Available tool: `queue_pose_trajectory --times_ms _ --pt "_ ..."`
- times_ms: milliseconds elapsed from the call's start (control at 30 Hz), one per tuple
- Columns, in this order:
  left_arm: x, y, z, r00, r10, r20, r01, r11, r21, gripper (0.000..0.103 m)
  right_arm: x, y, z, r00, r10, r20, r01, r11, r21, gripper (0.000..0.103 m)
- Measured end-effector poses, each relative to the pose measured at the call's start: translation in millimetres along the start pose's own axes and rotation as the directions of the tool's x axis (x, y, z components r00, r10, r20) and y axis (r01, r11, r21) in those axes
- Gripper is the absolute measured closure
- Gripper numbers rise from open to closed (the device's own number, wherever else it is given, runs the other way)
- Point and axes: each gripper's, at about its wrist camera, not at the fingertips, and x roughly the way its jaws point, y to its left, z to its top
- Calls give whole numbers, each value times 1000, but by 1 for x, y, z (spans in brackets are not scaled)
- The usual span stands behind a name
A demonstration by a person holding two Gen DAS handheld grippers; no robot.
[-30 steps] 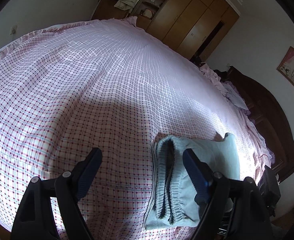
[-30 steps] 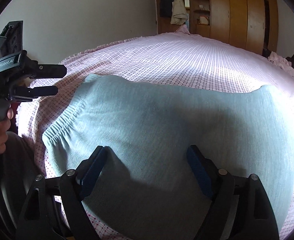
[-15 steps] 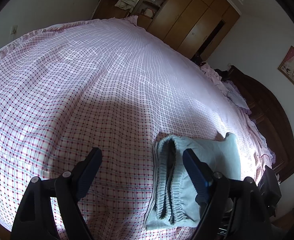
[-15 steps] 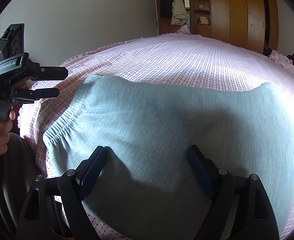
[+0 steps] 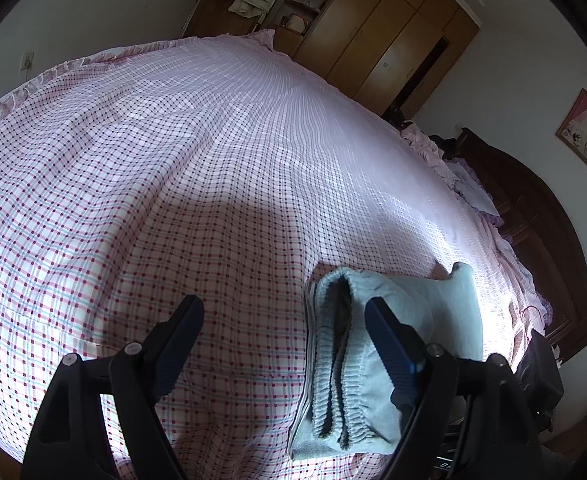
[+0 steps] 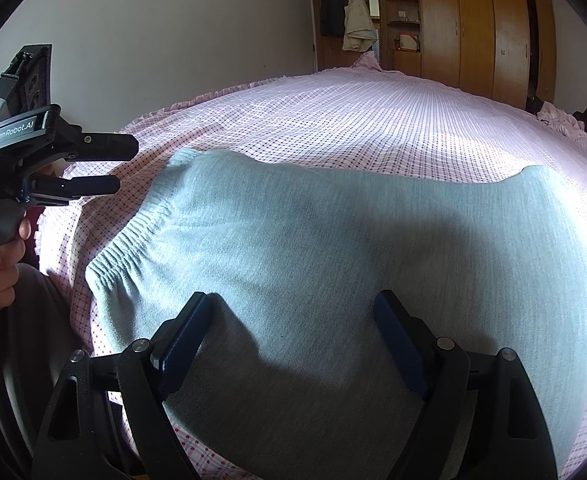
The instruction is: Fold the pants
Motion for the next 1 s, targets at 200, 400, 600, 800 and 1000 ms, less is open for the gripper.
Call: queue_pose_trajectory --times_ms 200,400,600,800,1000 --pt "0 -1 0 1000 1 0 -1 1000 0 17 -1 2 1 1000 -5 -2 5 1000 -4 24" --pt "-6 1 1 1000 -7 28 7 1000 -6 17 -21 -7 9 994 85 66 -89 995 53 24" --pt "-12 5 1 998 -27 50 27 1000 -15 17 -58 -24 34 984 72 166 -80 996 40 24" --pt "-11 0 1 998 -16 53 16 1000 6 17 -75 -78 36 985 -34 169 10 989 146 24" --pt "-25 -14 -1 991 -39 127 33 998 46 17 -78 -150 27 990 -77 119 34 945 326 24"
